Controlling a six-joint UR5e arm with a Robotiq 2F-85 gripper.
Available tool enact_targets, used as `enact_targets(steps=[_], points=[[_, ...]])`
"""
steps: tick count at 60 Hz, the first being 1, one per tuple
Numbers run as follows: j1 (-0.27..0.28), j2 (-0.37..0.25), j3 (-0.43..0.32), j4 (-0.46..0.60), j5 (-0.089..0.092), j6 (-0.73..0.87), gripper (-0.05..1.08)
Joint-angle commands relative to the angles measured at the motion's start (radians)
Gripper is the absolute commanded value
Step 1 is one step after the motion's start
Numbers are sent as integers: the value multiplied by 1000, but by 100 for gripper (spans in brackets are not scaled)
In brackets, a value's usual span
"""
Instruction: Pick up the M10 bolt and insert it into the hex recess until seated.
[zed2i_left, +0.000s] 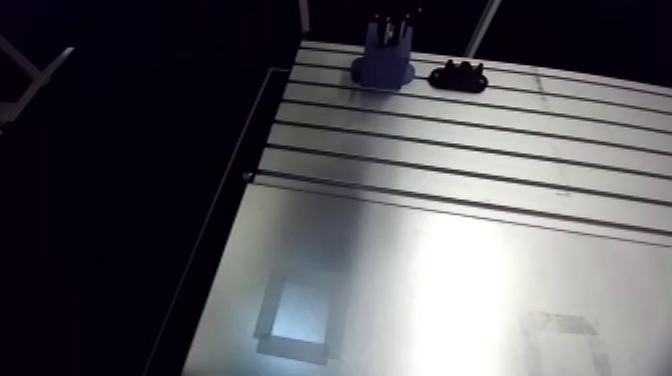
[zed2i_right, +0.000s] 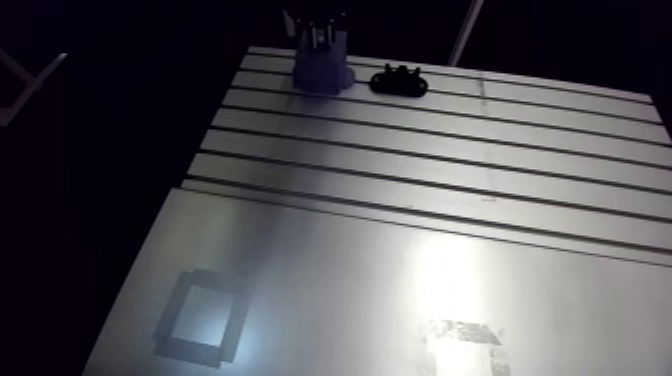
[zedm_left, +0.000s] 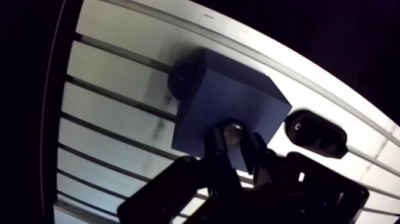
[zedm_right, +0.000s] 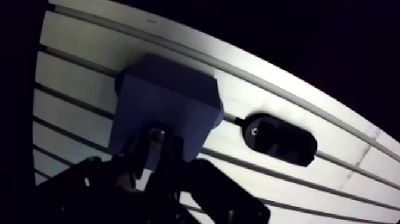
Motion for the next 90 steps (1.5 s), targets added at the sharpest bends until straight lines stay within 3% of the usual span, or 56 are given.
enact_targets(steps=[1, 3, 4, 5, 6, 7, 8, 9, 11, 23, 52, 57, 68, 83, 90], points=[[-2, -6, -1, 0, -3, -13, 71], [-2, -6, -1, 0, -3, -16, 68], [-2, -7, -1, 0, -4, -20, 60], [-2, -7, -1, 0, -4, -20, 60], [-4, -9, -1, 0, -4, -24, 47], [-4, -9, -1, 0, -4, -24, 47], [-4, -10, -1, -2, -4, -25, 30], [-2, -10, -1, -1, -4, -27, 5], [-1, -10, -1, -2, -4, -27, 1], [1, -21, -2, -3, 0, -29, 0], [2, -70, -16, -31, 33, 6, 1], [1, -85, -23, -2, 34, 65, 8], [-7, -101, -53, 109, 26, 249, 49], [-11, -115, -37, 103, 22, 294, 97], [-10, -108, -29, 89, 17, 356, 103]])
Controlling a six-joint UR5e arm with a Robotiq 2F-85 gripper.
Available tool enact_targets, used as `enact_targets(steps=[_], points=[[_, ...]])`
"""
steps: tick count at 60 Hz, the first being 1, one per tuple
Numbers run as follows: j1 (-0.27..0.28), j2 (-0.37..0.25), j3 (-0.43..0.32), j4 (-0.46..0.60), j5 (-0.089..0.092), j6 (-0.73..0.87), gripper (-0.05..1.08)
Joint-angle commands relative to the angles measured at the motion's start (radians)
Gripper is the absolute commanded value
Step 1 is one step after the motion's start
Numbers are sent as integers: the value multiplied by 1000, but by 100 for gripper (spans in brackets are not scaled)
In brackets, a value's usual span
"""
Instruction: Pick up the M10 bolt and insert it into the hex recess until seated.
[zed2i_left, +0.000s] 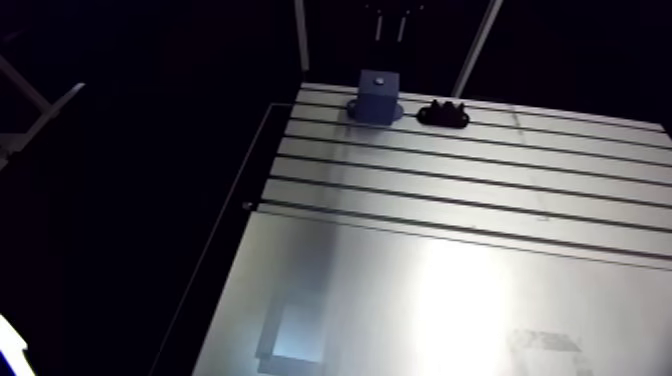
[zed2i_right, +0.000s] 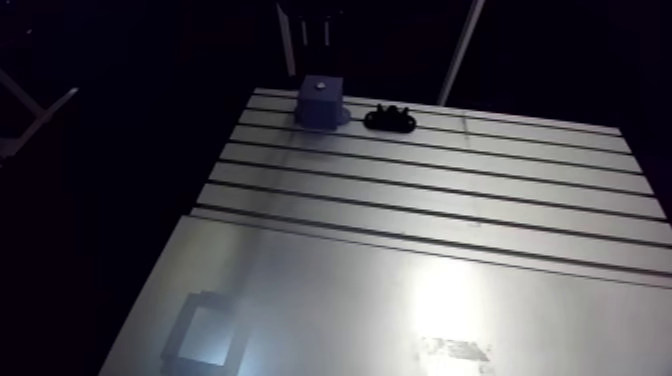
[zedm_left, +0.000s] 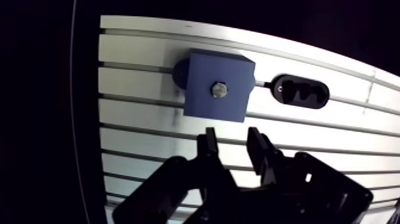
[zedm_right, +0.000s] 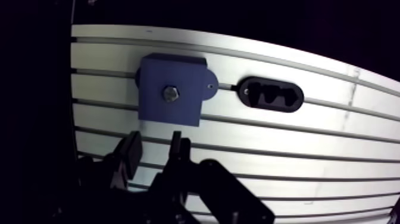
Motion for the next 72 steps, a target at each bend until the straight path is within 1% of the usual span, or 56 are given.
enact_targets(steps=[1, 4, 14, 31, 36, 59, 72], points=[[-2, 4, 16, -11, -6, 109, 104], [-2, 4, 28, -14, -4, 145, 108], [-2, 26, 30, -35, -10, 161, 108], [-4, 36, 51, -105, -5, 144, 108], [-6, 38, 50, -108, -5, 139, 108], [-8, 93, 44, -118, -5, 122, 108], [-6, 103, 44, -128, -3, 116, 108]])
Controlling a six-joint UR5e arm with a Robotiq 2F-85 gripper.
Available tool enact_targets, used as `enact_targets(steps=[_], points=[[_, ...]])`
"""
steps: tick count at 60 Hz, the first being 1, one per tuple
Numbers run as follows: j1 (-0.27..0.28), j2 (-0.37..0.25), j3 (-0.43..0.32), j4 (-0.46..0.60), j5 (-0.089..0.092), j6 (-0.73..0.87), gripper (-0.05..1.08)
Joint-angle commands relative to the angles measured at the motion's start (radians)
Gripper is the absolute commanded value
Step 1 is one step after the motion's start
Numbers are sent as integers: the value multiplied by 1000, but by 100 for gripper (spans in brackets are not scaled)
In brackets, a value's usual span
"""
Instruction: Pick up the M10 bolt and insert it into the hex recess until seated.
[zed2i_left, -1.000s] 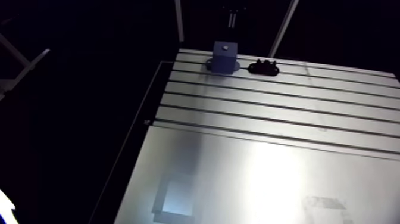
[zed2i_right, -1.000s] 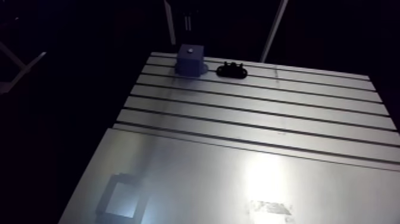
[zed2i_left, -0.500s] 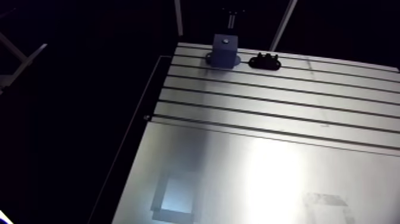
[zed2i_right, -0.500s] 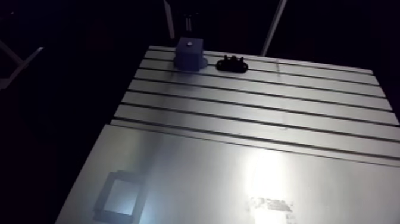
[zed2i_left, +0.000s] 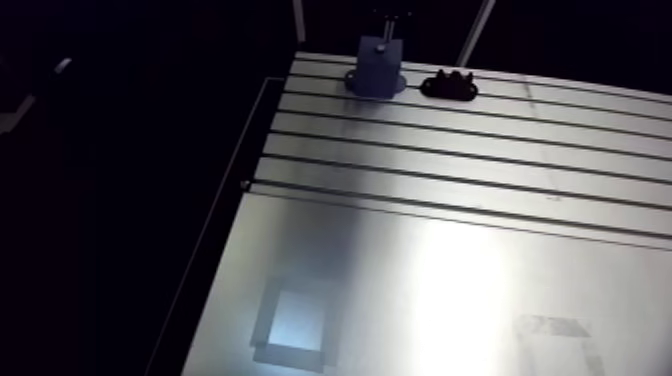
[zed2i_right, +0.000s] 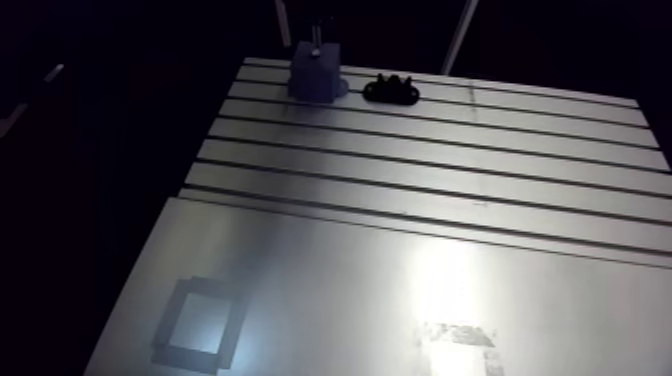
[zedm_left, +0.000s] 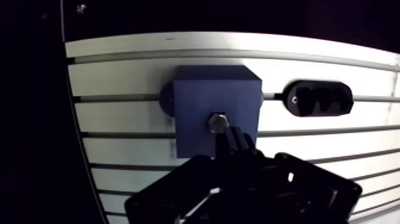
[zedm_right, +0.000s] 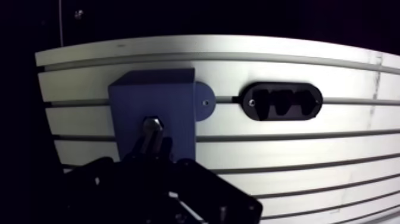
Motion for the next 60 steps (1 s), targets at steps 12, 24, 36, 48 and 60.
enact_targets(steps=[12, 24, 36, 48, 60], points=[[2, 11, -5, -10, 4, -8, 108], [3, 11, -9, -10, 4, -9, 108], [5, 16, -9, -10, 4, -19, 108], [5, 22, -10, -10, 2, -31, 108], [6, 24, -10, -10, 2, -35, 108]])
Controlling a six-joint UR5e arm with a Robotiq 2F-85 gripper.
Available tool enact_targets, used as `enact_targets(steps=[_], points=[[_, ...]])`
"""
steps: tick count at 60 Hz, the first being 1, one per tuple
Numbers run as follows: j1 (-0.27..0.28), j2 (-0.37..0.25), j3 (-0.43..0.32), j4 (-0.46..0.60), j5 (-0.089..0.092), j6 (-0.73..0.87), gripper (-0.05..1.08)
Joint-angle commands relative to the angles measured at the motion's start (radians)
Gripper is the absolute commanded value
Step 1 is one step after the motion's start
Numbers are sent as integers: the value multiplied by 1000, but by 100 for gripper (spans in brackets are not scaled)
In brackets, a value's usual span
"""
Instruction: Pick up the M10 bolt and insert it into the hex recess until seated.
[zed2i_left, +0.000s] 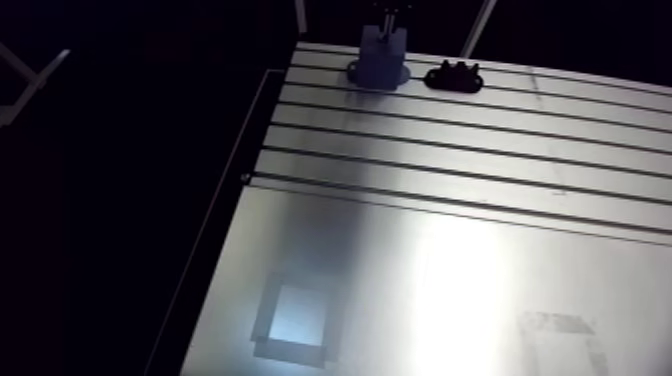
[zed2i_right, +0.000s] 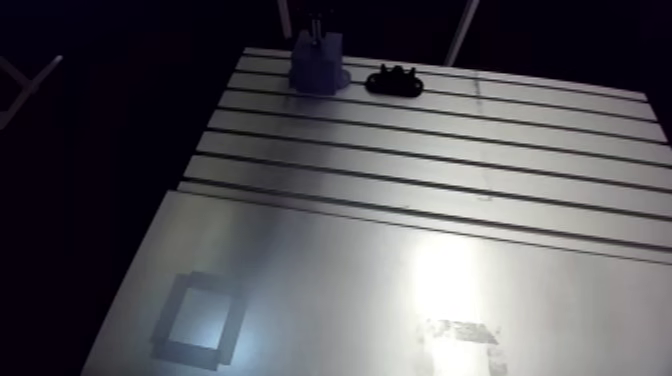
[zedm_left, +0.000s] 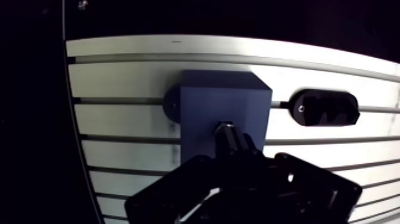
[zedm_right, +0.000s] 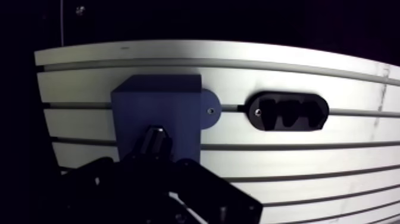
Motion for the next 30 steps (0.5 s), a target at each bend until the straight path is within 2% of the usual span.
enact_targets(steps=[1, 30], points=[[1, 4, -1, 0, 0, -6, 108], [1, 7, -2, 0, 1, -8, 108]])
